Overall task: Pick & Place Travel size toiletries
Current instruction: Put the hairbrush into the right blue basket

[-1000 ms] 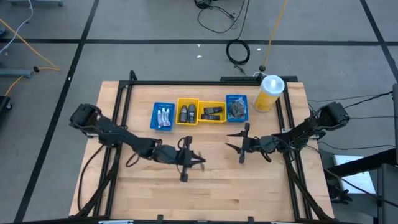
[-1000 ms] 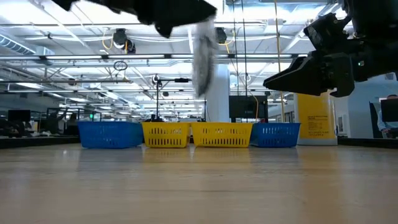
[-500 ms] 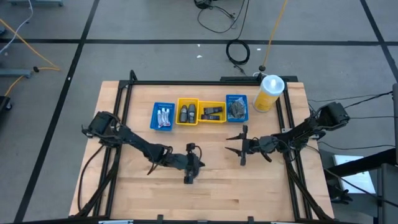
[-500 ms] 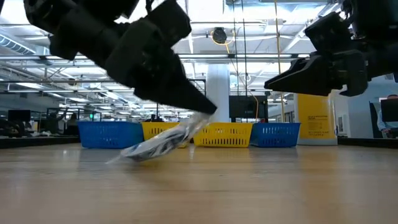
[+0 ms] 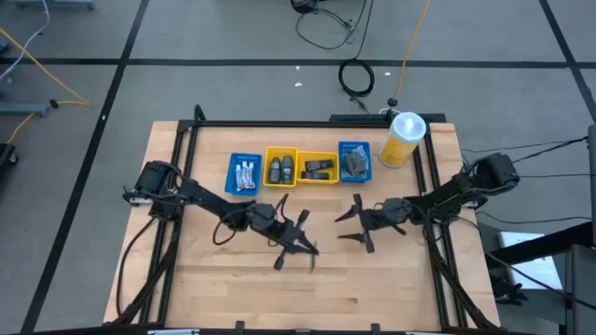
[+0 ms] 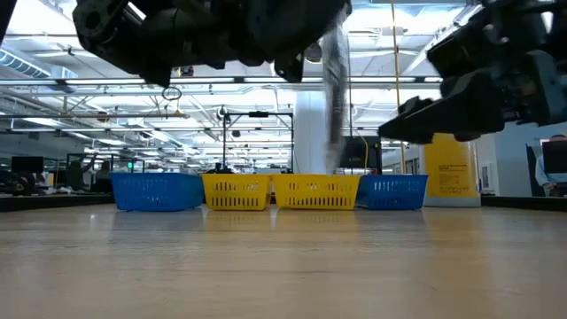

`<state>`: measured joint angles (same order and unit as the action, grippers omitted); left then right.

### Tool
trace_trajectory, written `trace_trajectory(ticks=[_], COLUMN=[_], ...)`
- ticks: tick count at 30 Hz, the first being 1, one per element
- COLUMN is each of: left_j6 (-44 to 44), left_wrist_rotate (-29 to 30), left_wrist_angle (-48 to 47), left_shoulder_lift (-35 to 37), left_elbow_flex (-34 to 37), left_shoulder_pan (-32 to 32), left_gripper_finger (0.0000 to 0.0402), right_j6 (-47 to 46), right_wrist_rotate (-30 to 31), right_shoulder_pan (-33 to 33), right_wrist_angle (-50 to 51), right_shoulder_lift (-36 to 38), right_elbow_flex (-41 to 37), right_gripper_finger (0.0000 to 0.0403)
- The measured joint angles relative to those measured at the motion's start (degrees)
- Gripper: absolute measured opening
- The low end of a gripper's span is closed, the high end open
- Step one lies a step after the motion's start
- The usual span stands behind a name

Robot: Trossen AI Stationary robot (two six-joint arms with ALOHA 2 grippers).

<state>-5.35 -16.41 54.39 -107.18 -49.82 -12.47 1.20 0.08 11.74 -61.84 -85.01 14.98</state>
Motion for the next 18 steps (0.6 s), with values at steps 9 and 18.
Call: trace_trajectory(ticks=[9, 18], left_j6=[-1.3, -1.9], left_wrist_rotate=[-5.6, -7.7], left_wrist_angle=[-0.4, -0.4], left_shoulder_lift=[0.0, 0.0], left_elbow_flex=[-2.1, -2.2], left_shoulder_pan=[0.2, -1.0], left_gripper_finger=[0.0006, 0.0009], right_j6=[3.7, 1.3], right_wrist_rotate=[-17.4, -25.0], right_shoulder_pan=[-3.0, -2.3], right_wrist_angle=[-4.6, -9.4], right_shoulder_lift=[-14.4, -17.5], right_elbow_flex=[13.2, 16.2], right_gripper_finger=[0.0328, 0.0322])
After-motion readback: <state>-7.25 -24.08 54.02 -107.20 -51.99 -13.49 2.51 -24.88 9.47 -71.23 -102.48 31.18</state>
